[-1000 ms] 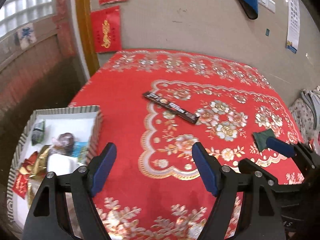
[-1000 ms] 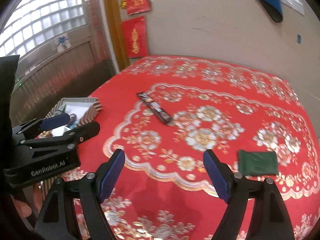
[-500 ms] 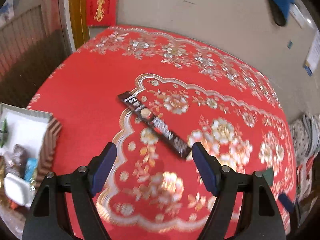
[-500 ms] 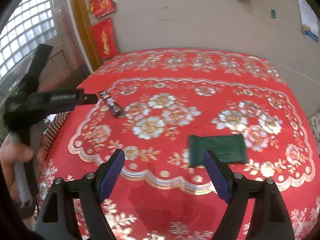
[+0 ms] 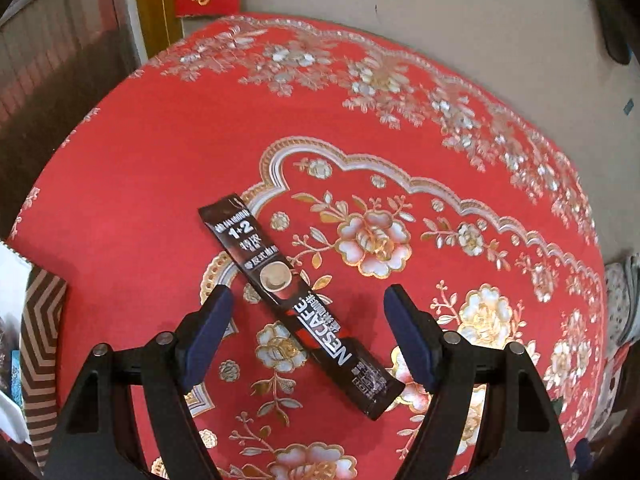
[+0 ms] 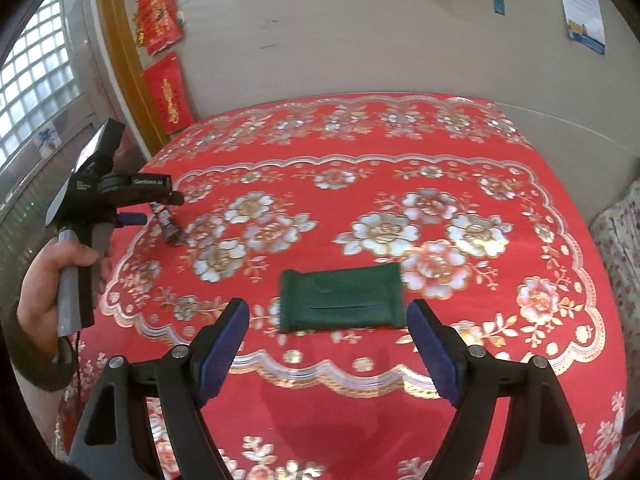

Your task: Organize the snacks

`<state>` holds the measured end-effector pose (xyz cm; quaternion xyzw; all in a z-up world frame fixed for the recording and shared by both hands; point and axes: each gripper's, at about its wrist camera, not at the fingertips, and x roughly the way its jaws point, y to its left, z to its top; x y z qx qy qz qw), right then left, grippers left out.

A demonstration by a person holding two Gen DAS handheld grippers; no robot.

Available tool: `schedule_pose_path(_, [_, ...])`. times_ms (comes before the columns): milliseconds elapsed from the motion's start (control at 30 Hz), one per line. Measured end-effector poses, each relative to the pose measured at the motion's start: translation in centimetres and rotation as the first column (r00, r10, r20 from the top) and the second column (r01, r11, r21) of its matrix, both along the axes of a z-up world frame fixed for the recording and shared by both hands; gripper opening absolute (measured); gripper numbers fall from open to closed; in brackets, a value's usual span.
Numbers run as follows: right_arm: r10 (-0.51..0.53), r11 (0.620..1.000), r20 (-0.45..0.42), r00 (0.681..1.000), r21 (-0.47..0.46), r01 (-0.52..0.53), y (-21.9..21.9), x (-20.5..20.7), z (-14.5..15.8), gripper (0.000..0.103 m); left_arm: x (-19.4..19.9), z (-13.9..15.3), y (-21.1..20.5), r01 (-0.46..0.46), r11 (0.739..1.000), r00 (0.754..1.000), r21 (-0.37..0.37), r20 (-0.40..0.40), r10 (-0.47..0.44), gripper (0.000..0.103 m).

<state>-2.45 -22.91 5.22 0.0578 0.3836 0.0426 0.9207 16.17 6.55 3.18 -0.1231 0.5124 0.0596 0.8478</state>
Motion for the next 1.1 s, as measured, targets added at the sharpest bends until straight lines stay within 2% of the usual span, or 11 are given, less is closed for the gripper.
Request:
schedule_pose_path(233, [-0.06,0.998,0.0,0.998,0.027,0.06,-3.0,0.2,0.1,0.083,-1.4,-0.2,0.5,0.065,0.997,0.998,0.032,-0.018,-0.064,0.078])
schedule_pose_path(367, [-0.073,0.996,-0.005,0.997,0.048,0.074,-3.6,0.5,-0.2,0.083,-1.8,0.0,1.8,0.027,0.999,1.0,-0.031,0.002,-0.027,0.078])
schedule_pose_path(500, [-0.052,0.998,-0.013,0.999,0.047,0.052,-3.0,0.9,-0.6,0.083,-1.3,-0.2,1.4,0.033,0.999,0.999,-0.012,-0.003,-0.033,0.078])
schedule_pose_path(567, [-0.043,0.998,-0.011,0.999,0.041,0.043,-2.6,0.8,-0.6,0.083,-1.2,-0.2,0.9,0.05,0.999,0.999,0.013,0.001,-0.05,0.071])
schedule_pose_path(633, [-0.043,0.998,-0.006,0.999,0.035,0.043,-2.6,0.7,-0.5,0.083,-1.2,-0.2,0.1,0.083,0.995,0.997,0.057,0.004,-0.083,0.053])
schedule_pose_path(667, [-0.044,0.998,-0.003,0.999,0.036,0.044,-2.6,0.7,-0.4,0.083,-1.2,-0.2,0.0,0.096,0.993,0.995,0.064,0.005,-0.096,0.049])
schedule_pose_path(733, [-0.044,0.998,0.002,0.999,0.04,0.044,-2.7,0.5,-0.2,0.083,-1.3,-0.2,0.4,0.107,0.992,0.994,0.068,0.002,-0.107,0.032])
schedule_pose_path(833, [-0.05,0.998,0.004,0.999,0.045,0.049,-2.9,0.3,-0.1,0.083,-1.7,-0.1,1.5,0.123,0.991,0.992,0.059,-0.012,-0.122,0.016])
schedule_pose_path(933, [-0.051,0.997,0.009,0.999,0.056,0.051,-3.1,0.4,-0.1,0.083,-2.3,-0.2,2.4,0.136,0.989,0.991,0.06,-0.024,-0.135,0.007])
schedule_pose_path(1100, [-0.059,0.995,-0.017,0.998,0.086,0.06,-3.1,1.4,-0.6,0.083,-3.0,-0.2,2.6,0.14,0.989,0.99,0.056,-0.018,-0.139,0.007])
